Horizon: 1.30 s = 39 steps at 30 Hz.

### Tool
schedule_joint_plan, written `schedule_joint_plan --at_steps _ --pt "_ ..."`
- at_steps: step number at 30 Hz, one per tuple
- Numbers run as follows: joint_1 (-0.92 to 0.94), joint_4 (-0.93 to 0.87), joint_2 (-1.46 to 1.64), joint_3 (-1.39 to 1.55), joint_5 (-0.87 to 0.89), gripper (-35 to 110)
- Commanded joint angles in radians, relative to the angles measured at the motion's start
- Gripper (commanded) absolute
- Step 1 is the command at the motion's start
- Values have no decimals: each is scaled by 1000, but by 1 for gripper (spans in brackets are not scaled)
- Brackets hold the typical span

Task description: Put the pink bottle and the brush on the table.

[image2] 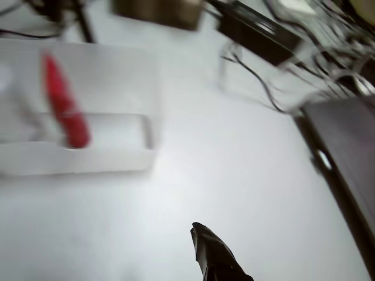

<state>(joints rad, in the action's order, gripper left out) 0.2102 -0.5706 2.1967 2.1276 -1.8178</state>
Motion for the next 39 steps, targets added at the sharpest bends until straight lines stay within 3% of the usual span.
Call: schedule_joint_plan --at_steps 1,13,22,39 --pt "-94 -14 25 -43 0 51" --pt "-448 37 -92 -67 2 48" --pt "-634 178 -241 -160 21 47" --pt "-821 325 -623 -414 160 42"
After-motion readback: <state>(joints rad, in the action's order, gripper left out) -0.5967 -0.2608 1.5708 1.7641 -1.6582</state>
